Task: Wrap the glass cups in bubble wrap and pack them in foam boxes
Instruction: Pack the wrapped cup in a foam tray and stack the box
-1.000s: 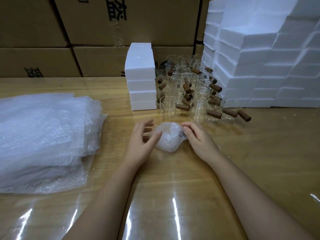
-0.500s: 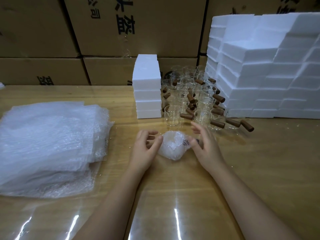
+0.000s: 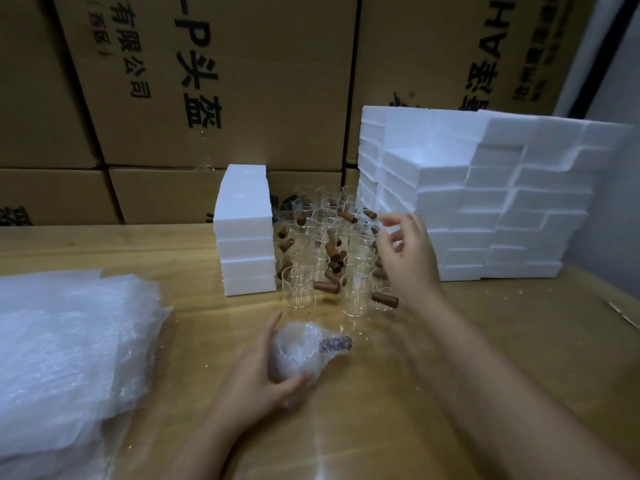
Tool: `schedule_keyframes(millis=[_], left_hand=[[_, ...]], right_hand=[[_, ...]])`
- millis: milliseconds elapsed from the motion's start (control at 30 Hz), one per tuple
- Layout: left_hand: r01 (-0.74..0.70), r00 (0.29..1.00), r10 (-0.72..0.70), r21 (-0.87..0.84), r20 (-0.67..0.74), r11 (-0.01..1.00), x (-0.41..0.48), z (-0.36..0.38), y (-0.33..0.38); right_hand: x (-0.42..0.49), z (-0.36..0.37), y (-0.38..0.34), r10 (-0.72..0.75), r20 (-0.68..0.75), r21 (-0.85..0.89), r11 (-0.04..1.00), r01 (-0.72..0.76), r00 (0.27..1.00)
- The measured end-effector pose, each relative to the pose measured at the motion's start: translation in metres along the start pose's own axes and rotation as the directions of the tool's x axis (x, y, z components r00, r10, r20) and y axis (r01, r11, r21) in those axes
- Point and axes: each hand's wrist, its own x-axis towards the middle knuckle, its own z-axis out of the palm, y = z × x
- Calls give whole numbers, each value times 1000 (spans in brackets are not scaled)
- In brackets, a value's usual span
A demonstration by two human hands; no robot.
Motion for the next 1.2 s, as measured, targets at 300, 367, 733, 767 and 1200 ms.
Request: schedule_keyframes(millis=[300,367,733,767,1200], left_hand=[[32,999,-31,24,-29,999,-2,-1,-1],[29,999,-28,24,-32,999,-1,-1,-1],[95,981,-140,-305,-131,948,-2,-12,11],[87,980,-142,-335,-143,938,-3,-13,13],[-239,866,-110,-595,-489,767,-9,-35,57]], right_hand=[[129,-54,45,125,105,-605,796,-36,987],[139,-54,52,167,164,-646,763,-22,972],[112,-46,28,-30,49,-530,846,51,998],[98,-43,22,-96,32,-499,861,99,995],[-108,10,20,-408,323,-244,836,491,854]])
